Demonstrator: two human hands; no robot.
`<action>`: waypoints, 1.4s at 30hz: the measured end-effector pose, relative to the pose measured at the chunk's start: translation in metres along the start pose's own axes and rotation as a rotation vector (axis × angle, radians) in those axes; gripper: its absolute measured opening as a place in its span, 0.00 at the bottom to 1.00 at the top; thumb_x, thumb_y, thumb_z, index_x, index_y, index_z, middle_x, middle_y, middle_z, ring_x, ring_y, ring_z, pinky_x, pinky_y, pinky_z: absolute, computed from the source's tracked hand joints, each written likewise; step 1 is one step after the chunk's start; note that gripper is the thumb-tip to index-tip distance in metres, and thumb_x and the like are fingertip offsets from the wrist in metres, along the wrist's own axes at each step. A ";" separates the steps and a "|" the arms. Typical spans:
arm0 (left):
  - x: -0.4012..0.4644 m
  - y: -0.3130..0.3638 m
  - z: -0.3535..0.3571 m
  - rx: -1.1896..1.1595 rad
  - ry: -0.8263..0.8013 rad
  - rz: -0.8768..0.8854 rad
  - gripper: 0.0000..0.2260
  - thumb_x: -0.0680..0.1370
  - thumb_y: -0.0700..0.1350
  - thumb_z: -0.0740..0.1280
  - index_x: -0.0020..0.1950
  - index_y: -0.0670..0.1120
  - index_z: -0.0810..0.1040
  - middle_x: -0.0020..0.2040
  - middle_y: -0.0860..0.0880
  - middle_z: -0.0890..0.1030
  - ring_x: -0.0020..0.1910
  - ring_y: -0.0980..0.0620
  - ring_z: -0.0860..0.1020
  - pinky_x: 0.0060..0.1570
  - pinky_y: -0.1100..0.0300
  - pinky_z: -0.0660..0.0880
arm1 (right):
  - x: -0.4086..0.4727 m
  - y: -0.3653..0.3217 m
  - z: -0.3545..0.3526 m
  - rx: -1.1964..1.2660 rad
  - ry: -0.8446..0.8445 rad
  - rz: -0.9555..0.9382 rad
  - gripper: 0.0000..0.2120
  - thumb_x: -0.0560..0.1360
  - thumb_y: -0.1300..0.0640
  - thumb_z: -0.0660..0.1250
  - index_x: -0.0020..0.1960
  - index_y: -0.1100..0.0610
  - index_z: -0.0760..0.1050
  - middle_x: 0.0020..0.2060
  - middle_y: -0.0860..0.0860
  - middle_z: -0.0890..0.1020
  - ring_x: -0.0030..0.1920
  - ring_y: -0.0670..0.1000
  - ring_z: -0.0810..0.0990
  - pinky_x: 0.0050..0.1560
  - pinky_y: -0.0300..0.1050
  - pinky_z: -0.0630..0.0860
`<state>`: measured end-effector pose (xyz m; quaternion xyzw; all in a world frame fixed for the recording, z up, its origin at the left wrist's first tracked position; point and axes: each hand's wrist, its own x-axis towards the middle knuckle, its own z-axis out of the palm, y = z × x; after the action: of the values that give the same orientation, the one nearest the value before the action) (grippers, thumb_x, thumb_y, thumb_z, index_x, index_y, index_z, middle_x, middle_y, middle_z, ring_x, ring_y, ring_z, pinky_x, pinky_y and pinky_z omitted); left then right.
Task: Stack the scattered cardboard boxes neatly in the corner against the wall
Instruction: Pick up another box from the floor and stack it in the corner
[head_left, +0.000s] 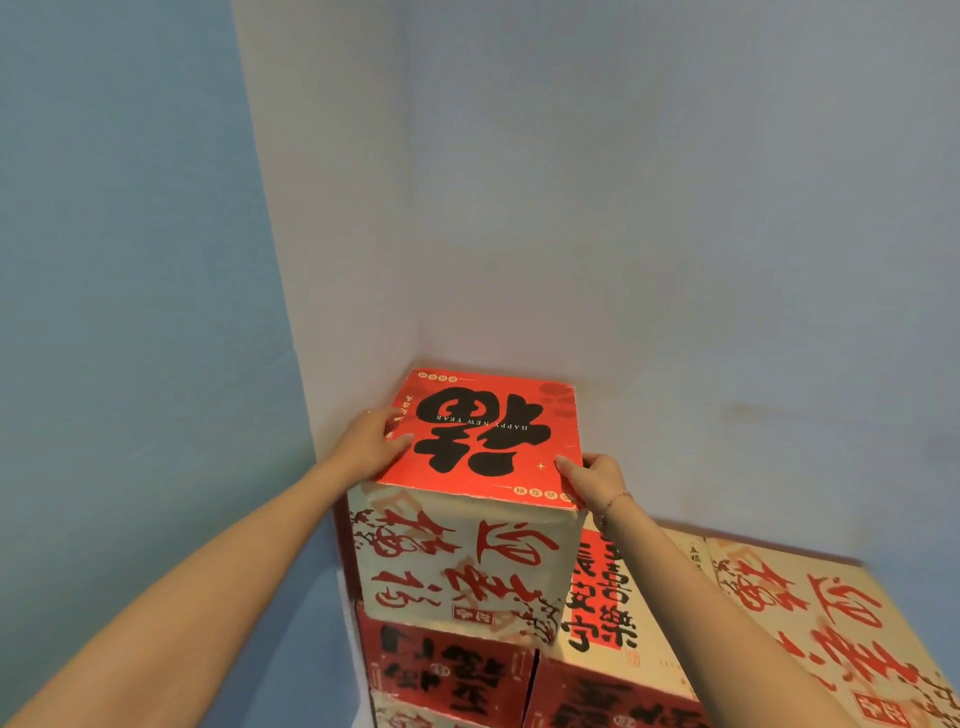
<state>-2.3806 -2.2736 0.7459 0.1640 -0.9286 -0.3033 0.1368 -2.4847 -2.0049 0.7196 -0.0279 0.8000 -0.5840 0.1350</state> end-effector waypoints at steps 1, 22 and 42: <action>0.001 -0.001 0.000 0.009 -0.021 -0.001 0.22 0.77 0.45 0.68 0.68 0.39 0.71 0.65 0.40 0.76 0.63 0.45 0.76 0.61 0.57 0.70 | 0.002 0.000 0.003 0.017 0.013 0.002 0.06 0.77 0.57 0.64 0.43 0.58 0.76 0.41 0.56 0.82 0.37 0.52 0.80 0.40 0.46 0.78; 0.010 -0.019 0.003 0.195 -0.122 0.143 0.14 0.82 0.47 0.58 0.55 0.41 0.80 0.54 0.44 0.80 0.53 0.47 0.76 0.53 0.55 0.72 | 0.011 0.000 0.023 0.077 0.047 0.059 0.07 0.77 0.56 0.64 0.48 0.59 0.75 0.38 0.53 0.80 0.35 0.51 0.78 0.31 0.41 0.73; 0.010 -0.027 0.009 0.310 -0.212 0.109 0.25 0.81 0.57 0.56 0.73 0.45 0.67 0.73 0.42 0.66 0.72 0.45 0.64 0.72 0.52 0.60 | 0.004 0.000 0.022 -0.037 0.006 0.045 0.14 0.78 0.53 0.63 0.57 0.62 0.74 0.48 0.56 0.80 0.45 0.53 0.79 0.41 0.42 0.76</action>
<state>-2.3866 -2.2931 0.7237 0.0996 -0.9810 -0.1643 0.0277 -2.4828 -2.0257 0.7133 -0.0106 0.8115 -0.5659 0.1453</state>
